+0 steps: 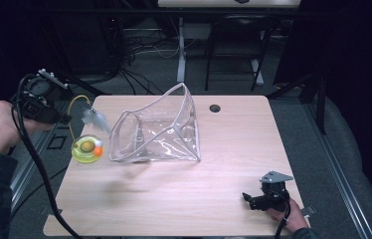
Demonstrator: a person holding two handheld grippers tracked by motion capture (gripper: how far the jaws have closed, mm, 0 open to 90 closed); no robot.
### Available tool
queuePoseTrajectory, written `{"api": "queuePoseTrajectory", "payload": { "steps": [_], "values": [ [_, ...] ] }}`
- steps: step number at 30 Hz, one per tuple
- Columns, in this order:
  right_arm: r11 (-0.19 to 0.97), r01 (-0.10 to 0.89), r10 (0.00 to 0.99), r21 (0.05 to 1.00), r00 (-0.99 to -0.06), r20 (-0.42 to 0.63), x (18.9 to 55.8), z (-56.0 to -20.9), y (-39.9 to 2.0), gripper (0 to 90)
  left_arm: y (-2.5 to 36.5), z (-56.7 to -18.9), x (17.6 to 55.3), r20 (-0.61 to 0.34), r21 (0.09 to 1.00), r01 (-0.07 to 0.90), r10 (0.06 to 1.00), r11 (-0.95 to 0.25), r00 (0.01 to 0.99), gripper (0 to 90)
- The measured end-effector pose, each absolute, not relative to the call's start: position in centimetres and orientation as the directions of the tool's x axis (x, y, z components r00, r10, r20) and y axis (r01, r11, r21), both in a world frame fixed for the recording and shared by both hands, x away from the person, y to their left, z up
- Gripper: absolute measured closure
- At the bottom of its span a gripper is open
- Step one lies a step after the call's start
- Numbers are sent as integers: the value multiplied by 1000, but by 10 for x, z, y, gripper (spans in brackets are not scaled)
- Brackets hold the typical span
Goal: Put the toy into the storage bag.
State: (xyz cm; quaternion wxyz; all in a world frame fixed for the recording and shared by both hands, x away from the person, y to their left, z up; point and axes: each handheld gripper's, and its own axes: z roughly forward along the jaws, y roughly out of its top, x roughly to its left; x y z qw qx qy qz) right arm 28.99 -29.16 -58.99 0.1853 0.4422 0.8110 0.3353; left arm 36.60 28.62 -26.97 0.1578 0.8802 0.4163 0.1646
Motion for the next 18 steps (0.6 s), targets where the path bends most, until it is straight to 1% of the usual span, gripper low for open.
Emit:
{"api": "queuePoseTrajectory", "payload": {
  "steps": [18],
  "values": [
    [384,593,842,708,-540,-4,290,-590,-292,0,278,-247,371,187,420,667,778,-615,600,883]
  ]
}}
